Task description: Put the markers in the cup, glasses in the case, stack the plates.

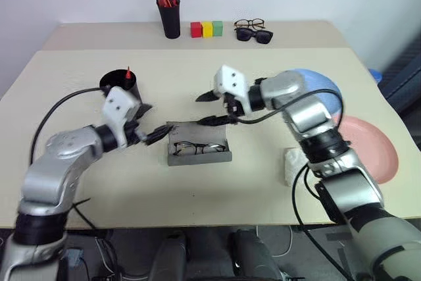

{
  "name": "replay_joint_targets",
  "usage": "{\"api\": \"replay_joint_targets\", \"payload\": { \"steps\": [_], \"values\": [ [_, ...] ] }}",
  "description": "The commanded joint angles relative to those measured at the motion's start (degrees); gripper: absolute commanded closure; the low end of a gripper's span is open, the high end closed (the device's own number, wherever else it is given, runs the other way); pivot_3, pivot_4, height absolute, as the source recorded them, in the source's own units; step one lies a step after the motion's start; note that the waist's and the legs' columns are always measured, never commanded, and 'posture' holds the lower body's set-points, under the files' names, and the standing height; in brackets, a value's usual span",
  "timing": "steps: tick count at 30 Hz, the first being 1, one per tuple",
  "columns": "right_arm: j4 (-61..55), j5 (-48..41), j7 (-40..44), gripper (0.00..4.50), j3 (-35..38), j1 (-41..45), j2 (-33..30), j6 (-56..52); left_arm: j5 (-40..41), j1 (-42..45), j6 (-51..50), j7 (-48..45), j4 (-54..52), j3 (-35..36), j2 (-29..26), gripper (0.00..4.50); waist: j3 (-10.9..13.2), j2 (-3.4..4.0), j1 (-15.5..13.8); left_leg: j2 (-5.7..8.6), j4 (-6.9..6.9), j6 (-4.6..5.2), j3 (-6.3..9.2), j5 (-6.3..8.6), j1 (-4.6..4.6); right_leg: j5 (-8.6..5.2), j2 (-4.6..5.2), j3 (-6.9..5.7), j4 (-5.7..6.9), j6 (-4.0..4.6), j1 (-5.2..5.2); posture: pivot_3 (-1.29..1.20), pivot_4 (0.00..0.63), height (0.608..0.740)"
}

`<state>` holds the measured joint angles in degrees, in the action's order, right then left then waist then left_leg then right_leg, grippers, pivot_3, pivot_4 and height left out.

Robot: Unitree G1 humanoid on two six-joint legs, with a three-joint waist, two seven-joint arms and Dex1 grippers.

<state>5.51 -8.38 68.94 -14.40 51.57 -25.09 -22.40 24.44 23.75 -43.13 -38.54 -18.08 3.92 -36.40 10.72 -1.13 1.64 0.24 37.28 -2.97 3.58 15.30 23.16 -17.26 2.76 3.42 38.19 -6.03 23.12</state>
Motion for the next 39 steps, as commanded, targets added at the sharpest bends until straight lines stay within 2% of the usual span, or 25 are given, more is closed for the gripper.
{"api": "replay_joint_targets", "payload": {
  "steps": [1,2,5,10,17,20,27,31,34,38,39],
  "values": [
    [-16.5,-5.0,-1.6,1.56,5.5,-8.9,-5.0,-4.7,-0.2,10.4,-6.9,2.8,8.0,-5.0,5.4,0.05,0.0,0.01,-1.0,0.03,0.02,0.00,0.01,0.00,0.05,0.00,0.01,-0.01,0.02,0.00,0.03,0.00,0.150,0.740],
    [-20.2,-5.9,-2.6,1.56,6.4,-11.4,-6.1,-6.5,0.2,13.0,-8.8,3.2,10.6,-5.5,6.9,0.05,0.0,0.00,-0.9,0.04,0.11,0.00,0.08,0.00,0.16,0.00,0.00,-0.13,0.00,0.00,0.05,0.00,0.150,0.740],
    [-29.2,-8.2,-6.9,1.56,9.1,-18.2,-8.4,-12.4,-2.0,19.7,-11.6,6.2,18.8,-6.6,10.1,0.87,0.0,0.01,-0.4,0.12,0.25,0.01,0.07,0.00,0.27,0.00,-0.04,-0.17,0.07,0.00,0.15,0.00,0.150,0.740],
    [-40.2,-10.9,-12.9,1.56,14.7,-31.3,-12.5,-19.4,-5.9,29.2,-12.9,2.8,33.2,-13.1,11.4,3.31,0.0,0.02,-0.8,0.11,0.25,-0.03,0.08,-0.03,0.23,-0.01,-0.19,-0.26,0.13,0.01,0.11,0.00,0.150,0.740],
    [-44.0,-13.3,-18.3,1.56,18.9,-38.3,-14.6,-22.4,-8.2,33.5,-14.7,-6.5,39.9,-19.8,9.3,3.31,0.0,0.02,-0.6,0.17,0.31,-0.03,0.03,-0.03,0.24,-0.01,-0.15,-0.21,0.11,0.00,0.09,0.00,0.150,0.740],
    [-44.1,-14.4,-19.5,1.56,19.6,-39.1,-15.2,-22.4,-8.3,32.9,-13.9,-9.6,38.9,-20.3,8.4,3.31,0.0,0.02,-0.6,0.16,0.31,-0.03,0.01,-0.03,0.24,-0.01,-0.17,-0.22,0.11,0.00,0.09,0.00,0.150,0.740],
    [-40.1,-14.4,-20.9,1.56,19.6,-37.7,-16.4,-20.0,-7.5,27.8,-12.4,-14.5,26.0,-20.2,3.5,3.31,0.0,0.02,-0.7,0.10,0.32,-0.03,0.04,-0.04,0.25,-0.01,-0.13,-0.20,0.11,0.00,0.08,0.00,0.150,0.740],
    [-34.4,-12.8,-24.6,1.56,19.1,-34.5,-14.4,-18.2,-5.4,18.3,-12.6,-17.7,9.9,-20.7,-2.5,3.31,0.0,0.02,-0.4,0.01,0.32,-0.03,0.05,-0.03,0.23,-0.01,-0.11,-0.14,0.11,0.00,0.08,0.00,0.150,0.740],
    [-29.7,-10.7,-28.1,1.56,18.9,-31.9,-13.6,-17.4,-5.0,12.9,-12.2,-17.9,3.7,-21.0,-5.0,3.31,0.0,0.03,-0.7,-0.04,0.34,-0.03,0.04,-0.04,0.22,-0.01,-0.11,-0.11,0.13,0.00,0.08,0.00,0.150,0.740],
    [-23.4,-5.9,-32.8,1.56,17.9,-28.8,-14.0,-15.4,-5.2,8.2,-4.5,-15.7,1.0,-17.1,-3.6,3.31,0.0,0.09,-1.0,0.02,0.47,-0.01,-0.01,-0.03,0.22,-0.01,-0.07,-0.16,0.09,0.00,-0.06,0.00,0.150,0.740],
    [-20.4,-2.6,-34.8,1.56,16.7,-27.8,-14.8,-14.0,-3.7,7.4,-1.3,-13.1,1.5,-12.7,-0.5,3.31,0.0,0.08,-1.0,0.02,0.48,0.00,-0.02,-0.02,0.23,-0.01,-0.06,-0.16,0.08,0.00,-0.06,0.00,0.150,0.740]
  ]
}}
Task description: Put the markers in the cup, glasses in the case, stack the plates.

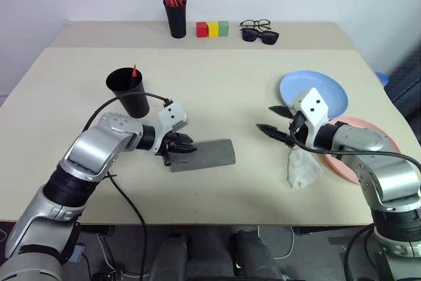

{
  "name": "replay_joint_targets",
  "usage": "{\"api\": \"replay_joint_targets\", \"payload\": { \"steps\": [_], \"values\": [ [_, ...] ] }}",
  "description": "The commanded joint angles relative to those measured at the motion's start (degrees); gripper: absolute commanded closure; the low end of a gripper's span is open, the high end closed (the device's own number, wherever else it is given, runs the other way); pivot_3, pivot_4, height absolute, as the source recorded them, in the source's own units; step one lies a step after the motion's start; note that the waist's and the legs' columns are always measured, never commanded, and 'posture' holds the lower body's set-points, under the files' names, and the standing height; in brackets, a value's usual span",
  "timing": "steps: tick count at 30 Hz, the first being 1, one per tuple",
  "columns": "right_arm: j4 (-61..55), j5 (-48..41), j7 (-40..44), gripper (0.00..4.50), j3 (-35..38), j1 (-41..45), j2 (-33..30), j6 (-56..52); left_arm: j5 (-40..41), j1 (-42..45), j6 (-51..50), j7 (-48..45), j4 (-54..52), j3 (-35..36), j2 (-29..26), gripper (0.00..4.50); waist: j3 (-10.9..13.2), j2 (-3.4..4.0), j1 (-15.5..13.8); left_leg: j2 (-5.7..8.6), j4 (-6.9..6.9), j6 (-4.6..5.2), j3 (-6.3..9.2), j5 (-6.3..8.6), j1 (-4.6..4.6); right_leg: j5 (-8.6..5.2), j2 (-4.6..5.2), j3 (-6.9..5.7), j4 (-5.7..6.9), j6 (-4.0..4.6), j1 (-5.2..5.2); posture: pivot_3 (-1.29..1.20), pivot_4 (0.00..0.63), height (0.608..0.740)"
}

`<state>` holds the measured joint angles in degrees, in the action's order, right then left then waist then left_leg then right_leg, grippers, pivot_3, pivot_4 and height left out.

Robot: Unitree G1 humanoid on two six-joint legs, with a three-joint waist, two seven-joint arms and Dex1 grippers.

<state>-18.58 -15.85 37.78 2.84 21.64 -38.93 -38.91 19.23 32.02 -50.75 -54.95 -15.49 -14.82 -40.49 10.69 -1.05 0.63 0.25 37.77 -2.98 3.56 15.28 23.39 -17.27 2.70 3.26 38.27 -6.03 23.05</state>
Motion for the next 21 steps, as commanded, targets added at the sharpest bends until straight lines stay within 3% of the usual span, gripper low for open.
{"api": "replay_joint_targets", "payload": {
  "steps": [1,3,11,14,18,19,21],
  "values": [
    [6.7,8.7,-5.7,1.56,-2.1,2.9,-2.0,4.7,2.9,-1.6,9.6,5.8,-0.6,10.1,6.8,3.31,0.0,0.00,0.0,0.00,0.03,0.01,-0.01,0.00,0.01,0.00,0.00,-0.02,-0.01,0.00,-0.01,0.00,0.150,0.740],
    [12.3,14.7,-8.4,1.56,-5.0,4.0,-3.6,8.1,4.0,-2.8,12.3,8.4,-0.6,14.4,9.7,3.31,0.0,-0.04,0.0,-0.01,0.17,0.02,0.00,0.01,0.11,0.00,0.02,-0.10,0.01,0.00,0.00,0.00,0.150,0.740],
    [29.7,23.5,-10.4,1.56,-11.0,8.1,-2.5,19.0,3.9,-9.1,15.8,10.6,-7.3,15.5,9.5,3.31,0.0,0.06,0.6,-0.01,0.12,0.06,-0.11,0.03,0.05,0.00,-0.05,-0.01,0.04,0.00,0.06,0.00,0.150,0.740],
    [33.2,24.5,-10.8,2.30,-11.1,9.2,-1.7,21.4,4.4,-10.1,16.8,11.6,-8.8,15.4,10.3,3.37,0.0,0.07,0.3,-0.02,0.19,0.05,-0.11,0.03,0.04,0.01,-0.04,-0.01,0.05,0.00,0.02,0.00,0.150,0.740],
    [34.5,26.1,-11.2,4.23,-11.1,9.6,-1.4,23.1,3.3,-12.5,17.8,11.5,-10.7,13.0,9.4,3.37,0.0,0.07,0.2,-0.02,0.17,0.08,-0.10,0.05,0.04,0.01,-0.01,-0.01,0.02,-0.01,-0.01,0.00,0.150,0.740],
    [34.5,26.4,-11.3,4.46,-11.0,9.6,-1.3,23.4,3.5,-12.8,17.7,11.6,-10.9,12.7,9.5,3.37,0.0,0.07,0.2,-0.01,0.17,0.08,-0.10,0.05,0.04,0.01,-0.01,-0.01,0.02,-0.01,-0.01,0.00,0.150,0.740],
    [33.8,26.9,-11.8,4.46,-10.5,9.3,-1.2,24.1,3.3,-12.9,18.1,12.1,-10.9,11.9,9.8,3.37,0.0,0.07,0.3,-0.02,0.17,0.08,-0.10,0.05,0.04,0.01,-0.02,-0.01,0.02,-0.01,0.00,0.00,0.150,0.740]
  ]
}}
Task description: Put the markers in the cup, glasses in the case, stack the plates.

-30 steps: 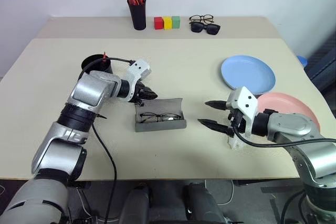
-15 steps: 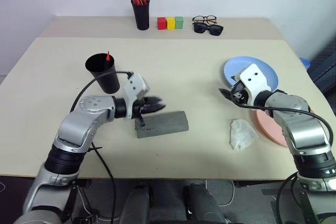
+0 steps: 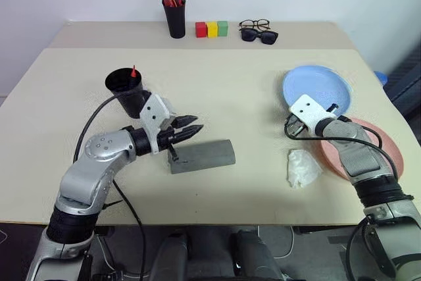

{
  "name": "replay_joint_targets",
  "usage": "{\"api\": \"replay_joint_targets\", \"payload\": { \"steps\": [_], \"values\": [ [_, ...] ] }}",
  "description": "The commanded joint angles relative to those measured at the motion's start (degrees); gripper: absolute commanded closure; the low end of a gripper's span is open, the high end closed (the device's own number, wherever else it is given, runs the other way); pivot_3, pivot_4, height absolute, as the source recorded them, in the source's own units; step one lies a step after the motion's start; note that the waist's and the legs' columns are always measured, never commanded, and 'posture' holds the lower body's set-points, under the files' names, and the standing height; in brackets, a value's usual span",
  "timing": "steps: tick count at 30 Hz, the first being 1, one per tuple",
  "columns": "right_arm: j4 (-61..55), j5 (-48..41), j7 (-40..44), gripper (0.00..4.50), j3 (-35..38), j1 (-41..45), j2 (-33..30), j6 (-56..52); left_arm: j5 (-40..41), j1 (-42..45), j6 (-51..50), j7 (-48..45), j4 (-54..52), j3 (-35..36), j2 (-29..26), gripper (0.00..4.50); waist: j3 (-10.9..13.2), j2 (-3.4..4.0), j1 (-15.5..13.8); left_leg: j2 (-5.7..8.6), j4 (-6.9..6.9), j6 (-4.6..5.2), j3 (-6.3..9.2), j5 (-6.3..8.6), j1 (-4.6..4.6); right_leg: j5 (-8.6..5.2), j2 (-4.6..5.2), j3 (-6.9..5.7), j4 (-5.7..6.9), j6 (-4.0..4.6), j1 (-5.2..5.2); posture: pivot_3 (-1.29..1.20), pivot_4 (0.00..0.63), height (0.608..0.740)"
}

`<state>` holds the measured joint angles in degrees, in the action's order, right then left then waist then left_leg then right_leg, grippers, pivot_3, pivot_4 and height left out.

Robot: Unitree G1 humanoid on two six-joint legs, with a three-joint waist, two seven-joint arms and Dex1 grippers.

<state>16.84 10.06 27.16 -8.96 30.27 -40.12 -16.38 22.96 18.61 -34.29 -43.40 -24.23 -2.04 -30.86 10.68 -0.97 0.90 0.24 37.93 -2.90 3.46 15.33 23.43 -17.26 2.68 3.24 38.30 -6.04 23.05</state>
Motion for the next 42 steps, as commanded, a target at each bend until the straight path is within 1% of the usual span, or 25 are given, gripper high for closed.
{"api": "replay_joint_targets", "payload": {
  "steps": [1,3,5,8,10,13,17,19,21,24,25,27,31,34,36,38,42],
  "values": [
    [-2.8,1.2,-1.4,4.46,1.7,0.2,-0.3,1.7,-0.5,0.7,1.6,0.7,-2.0,-1.3,0.5,3.37,0.0,0.00,0.0,0.00,0.00,0.00,0.00,0.00,0.00,0.00,0.00,0.00,0.00,0.00,0.00,0.00,0.150,0.740],
    [-5.5,1.2,-1.6,4.46,3.2,-0.7,-1.0,1.0,-0.6,1.2,1.8,0.9,-1.5,-2.3,1.0,3.37,0.0,0.00,0.0,0.00,0.01,0.00,0.00,0.00,0.00,0.00,0.00,0.00,0.01,0.00,0.00,0.00,0.150,0.740],
    [-10.5,1.0,-1.0,4.46,5.5,-2.7,-2.9,0.7,-0.9,1.9,2.5,0.6,-0.6,-3.5,1.5,3.37,0.0,0.02,-0.1,0.00,0.01,0.00,0.00,0.00,0.00,0.00,-0.01,0.00,0.01,0.00,0.00,0.00,0.150,0.740],
    [-20.2,-1.8,1.6,4.46,11.1,-7.3,-6.0,-0.9,-1.2,3.2,3.6,-0.2,1.9,-4.9,2.4,3.37,0.0,0.07,-0.4,0.02,0.01,0.00,0.01,0.00,0.02,0.00,0.01,-0.01,0.00,0.00,0.00,0.00,0.150,0.740],
    [-27.8,-4.9,5.3,4.46,15.8,-11.7,-8.3,-3.0,-1.3,4.3,4.5,-1.2,3.8,-5.5,2.8,3.37,0.0,0.08,-0.3,0.03,0.01,0.01,0.03,0.00,0.02,0.00,0.01,-0.01,-0.01,0.00,-0.02,0.00,0.150,0.740],
    [-38.3,-9.2,12.0,4.46,23.9,-20.7,-12.3,-7.4,-1.8,5.8,6.3,-3.3,6.4,-6.8,2.9,3.37,0.0,0.09,-0.3,0.02,0.01,0.02,0.08,0.01,0.00,-0.01,-0.03,-0.05,-0.02,-0.01,-0.08,0.00,0.150,0.740],
    [-51.3,-13.3,22.1,4.46,40.3,-36.8,-14.9,-16.9,-2.0,7.8,8.1,-5.9,9.9,-8.1,3.2,3.37,0.0,0.16,-0.4,0.03,0.01,0.05,0.14,0.03,-0.12,-0.01,-0.09,-0.10,-0.13,-0.01,-0.33,0.00,0.150,0.740],
    [-54.8,-13.5,25.2,4.46,45.9,-42.7,-15.0,-19.9,-1.8,8.7,8.6,-6.9,11.3,-8.6,3.6,3.37,0.0,0.17,-0.2,0.04,0.03,0.06,0.13,0.03,-0.15,-0.01,-0.07,-0.09,-0.12,-0.01,-0.38,0.00,0.150,0.740],
    [-56.3,-13.3,26.8,4.46,48.8,-46.9,-14.7,-21.4,-2.1,9.6,9.5,-7.8,12.5,-9.2,4.3,3.37,0.0,0.18,-0.1,0.07,0.05,0.06,0.09,0.03,-0.26,-0.01,-0.08,-0.09,-0.13,-0.02,-0.48,0.00,0.150,0.740],
    [-56.8,-13.9,27.6,4.46,48.9,-49.7,-14.1,-22.4,-2.7,10.6,10.5,-8.5,14.1,-9.7,5.2,3.37,0.0,0.18,0.1,0.06,0.00,0.09,0.03,0.05,-0.65,-0.01,-0.11,-0.06,-0.18,-0.02,-0.84,0.00,0.150,0.740],
    [-56.7,-14.7,27.0,4.22,47.6,-49.0,-13.5,-23.1,-3.0,11.0,10.7,-8.5,14.6,-9.8,5.5,3.37,0.0,0.18,0.1,0.06,-0.03,0.10,0.01,0.06,-0.77,-0.02,-0.11,-0.03,-0.19,-0.02,-0.94,0.00,0.150,0.740],
    [-56.3,-15.5,25.8,3.63,45.8,-47.8,-12.8,-23.1,-3.5,11.4,11.1,-8.3,15.3,-10.0,5.9,3.37,0.0,0.18,0.1,0.04,-0.04,0.11,0.01,0.06,-0.81,-0.02,-0.11,-0.03,-0.19,-0.02,-0.96,0.00,0.150,0.740],
    [-57.6,-19.5,23.5,1.75,41.7,-44.1,-9.5,-25.5,-3.9,10.3,11.0,-7.9,14.5,-9.6,5.8,3.37,0.0,0.18,-0.2,0.04,-0.05,0.11,0.02,0.06,-0.80,-0.02,-0.09,-0.03,-0.19,-0.02,-0.95,0.00,0.150,0.740],
    [-58.7,-22.3,21.8,1.75,37.4,-42.9,-6.4,-27.7,-4.1,8.8,10.9,-7.4,13.1,-9.3,5.4,3.37,0.0,0.17,-0.2,0.01,-0.06,0.11,0.04,0.06,-0.78,-0.03,-0.06,-0.03,-0.20,-0.04,-0.94,0.00,0.150,0.740],
    [-58.2,-22.2,19.9,1.75,32.5,-43.2,-4.2,-27.4,-4.1,7.9,10.3,-6.5,11.9,-9.0,5.2,3.37,0.0,0.17,-0.2,-0.02,-0.08,0.11,0.06,0.06,-0.78,-0.03,-0.05,-0.02,-0.21,-0.04,-0.93,0.00,0.150,0.740],
    [-56.6,-21.0,18.3,1.75,29.6,-43.8,-3.6,-26.8,-4.0,7.5,9.9,-5.9,11.3,-8.8,5.3,3.37,0.0,0.17,-0.2,-0.02,-0.08,0.11,0.06,0.06,-0.78,-0.03,-0.04,-0.02,-0.20,-0.05,-0.93,0.00,0.150,0.740],
    [-52.4,-20.6,14.8,1.75,26.5,-44.3,-1.6,-27.5,-3.8,6.9,9.5,-5.2,10.3,-8.6,5.0,3.37,0.0,0.17,-0.3,0.02,-0.07,0.11,0.06,0.07,-0.77,-0.04,0.02,-0.02,-0.23,-0.06,-0.95,0.00,0.150,0.740]
  ]
}}
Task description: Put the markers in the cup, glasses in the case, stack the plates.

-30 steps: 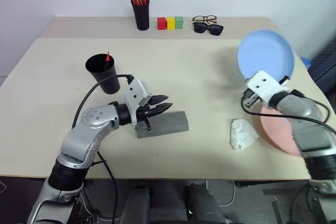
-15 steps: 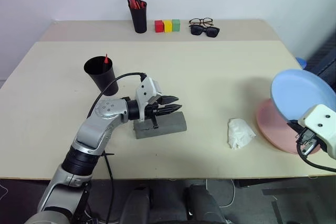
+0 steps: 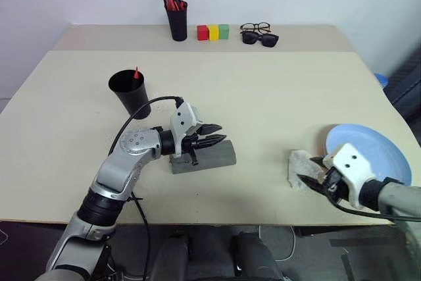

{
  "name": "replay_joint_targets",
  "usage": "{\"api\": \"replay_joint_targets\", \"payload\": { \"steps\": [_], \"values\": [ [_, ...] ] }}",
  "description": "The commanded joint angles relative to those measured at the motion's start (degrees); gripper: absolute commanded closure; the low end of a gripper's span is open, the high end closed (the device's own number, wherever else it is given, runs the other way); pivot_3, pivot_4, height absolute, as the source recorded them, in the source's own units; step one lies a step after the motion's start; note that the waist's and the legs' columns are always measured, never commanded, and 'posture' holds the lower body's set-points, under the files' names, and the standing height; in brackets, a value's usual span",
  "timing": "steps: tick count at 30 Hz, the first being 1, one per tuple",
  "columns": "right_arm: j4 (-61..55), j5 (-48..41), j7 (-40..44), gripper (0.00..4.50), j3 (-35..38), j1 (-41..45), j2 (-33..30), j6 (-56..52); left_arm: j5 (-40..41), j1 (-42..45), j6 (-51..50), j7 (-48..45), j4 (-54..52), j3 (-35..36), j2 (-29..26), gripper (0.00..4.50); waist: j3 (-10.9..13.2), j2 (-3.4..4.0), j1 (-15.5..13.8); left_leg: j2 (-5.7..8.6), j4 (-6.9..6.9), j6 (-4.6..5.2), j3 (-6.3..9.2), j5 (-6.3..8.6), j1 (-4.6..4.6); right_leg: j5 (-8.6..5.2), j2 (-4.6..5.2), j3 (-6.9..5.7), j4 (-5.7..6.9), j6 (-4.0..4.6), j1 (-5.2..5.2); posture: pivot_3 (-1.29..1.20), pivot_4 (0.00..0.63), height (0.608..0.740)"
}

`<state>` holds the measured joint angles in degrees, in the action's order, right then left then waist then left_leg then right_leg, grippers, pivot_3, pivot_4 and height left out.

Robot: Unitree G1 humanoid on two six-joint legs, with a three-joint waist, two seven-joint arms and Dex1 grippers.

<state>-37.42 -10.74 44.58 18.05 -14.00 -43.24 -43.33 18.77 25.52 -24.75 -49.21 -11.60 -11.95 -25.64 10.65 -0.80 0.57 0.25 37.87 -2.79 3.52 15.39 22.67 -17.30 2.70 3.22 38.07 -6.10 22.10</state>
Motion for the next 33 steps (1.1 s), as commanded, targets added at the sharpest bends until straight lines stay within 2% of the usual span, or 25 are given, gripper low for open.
{"api": "replay_joint_targets", "payload": {
  "steps": [1,5,8,12,13,17,24,27,30,33],
  "values": [
    [2.8,0.1,-3.4,1.75,-1.0,0.0,2.2,-0.7,0.4,-0.1,-0.1,0.7,-2.4,1.3,-0.3,3.37,0.0,0.00,0.0,0.00,0.00,0.00,0.00,0.00,0.00,0.00,0.00,0.00,0.00,0.00,0.00,0.00,0.150,0.740],
    [5.6,-1.0,-5.7,1.75,-1.3,1.3,4.6,-1.3,0.4,-0.2,-0.1,0.9,-2.5,1.3,-0.5,3.37,0.0,0.01,0.3,-0.01,-0.02,0.00,0.00,0.00,-0.02,0.00,-0.04,0.01,0.02,0.00,0.03,0.00,0.150,0.740],
    [6.8,-0.4,-6.6,2.54,-1.8,1.7,4.3,-0.3,0.4,0.0,-0.2,1.0,-2.4,1.3,-0.5,3.37,0.0,0.01,0.2,-0.01,-0.02,0.00,0.00,0.00,-0.08,0.00,-0.06,0.05,0.02,0.01,-0.01,0.00,0.150,0.740],
    [6.5,-1.2,-6.9,4.44,-1.2,2.3,3.9,0.9,0.4,-0.2,-0.1,1.0,-2.4,1.3,-0.6,3.37,0.0,0.01,0.1,0.00,-0.02,0.00,-0.02,0.00,-0.06,0.00,-0.04,0.05,0.01,0.00,-0.01,0.00,0.150,0.740],
    [6.2,-1.3,-6.9,4.49,-1.0,2.3,3.6,1.2,0.4,-0.2,-0.1,1.0,-2.4,1.3,-0.7,3.37,0.0,0.01,0.1,-0.01,-0.02,0.01,-0.02,0.00,-0.06,0.00,-0.04,0.05,0.01,0.00,-0.01,0.00,0.150,0.740],
    [3.1,-1.5,-5.9,4.49,1.7,2.7,0.8,1.9,0.4,-0.7,0.0,1.5,-2.0,2.7,-1.5,3.37,0.0,0.02,0.2,-0.01,-0.02,0.01,-0.02,0.00,-0.06,0.00,-0.04,0.05,0.01,0.00,0.00,0.00,0.150,0.740],
    [3.5,-3.5,-6.1,4.49,11.8,9.5,-4.9,-1.6,0.3,-3.9,-0.1,3.2,0.1,9.1,-5.7,3.37,0.0,0.02,0.2,-0.01,-0.12,0.01,0.01,0.01,-0.10,0.00,-0.09,0.08,0.02,0.00,0.06,0.00,0.150,0.740],
    [4.8,-7.1,-4.0,4.49,13.6,9.9,-4.7,-2.9,0.3,-5.8,0.3,2.8,-0.3,9.7,-7.0,3.37,0.0,0.00,-0.1,-0.02,-0.24,0.01,-0.01,0.00,-0.07,-0.02,-0.04,0.07,-0.07,0.00,0.06,0.00,0.150,0.740],
    [1.6,-14.1,-1.5,3.62,12.9,7.9,-1.7,-7.1,0.3,-6.5,0.6,2.5,-0.9,9.3,-7.3,3.37,0.0,-0.01,-0.2,-0.01,-0.24,0.01,-0.01,0.00,-0.04,-0.02,0.00,0.06,-0.10,-0.01,0.03,0.00,0.150,0.740],
    [-2.2,-17.2,-1.4,2.13,9.1,4.5,0.3,-8.9,0.5,-6.3,0.3,2.6,-1.7,8.8,-6.6,3.37,0.0,0.01,0.0,-0.03,-0.27,0.01,0.01,0.00,-0.04,-0.02,-0.01,0.06,-0.09,-0.01,0.06,0.00,0.150,0.740]
  ]
}}
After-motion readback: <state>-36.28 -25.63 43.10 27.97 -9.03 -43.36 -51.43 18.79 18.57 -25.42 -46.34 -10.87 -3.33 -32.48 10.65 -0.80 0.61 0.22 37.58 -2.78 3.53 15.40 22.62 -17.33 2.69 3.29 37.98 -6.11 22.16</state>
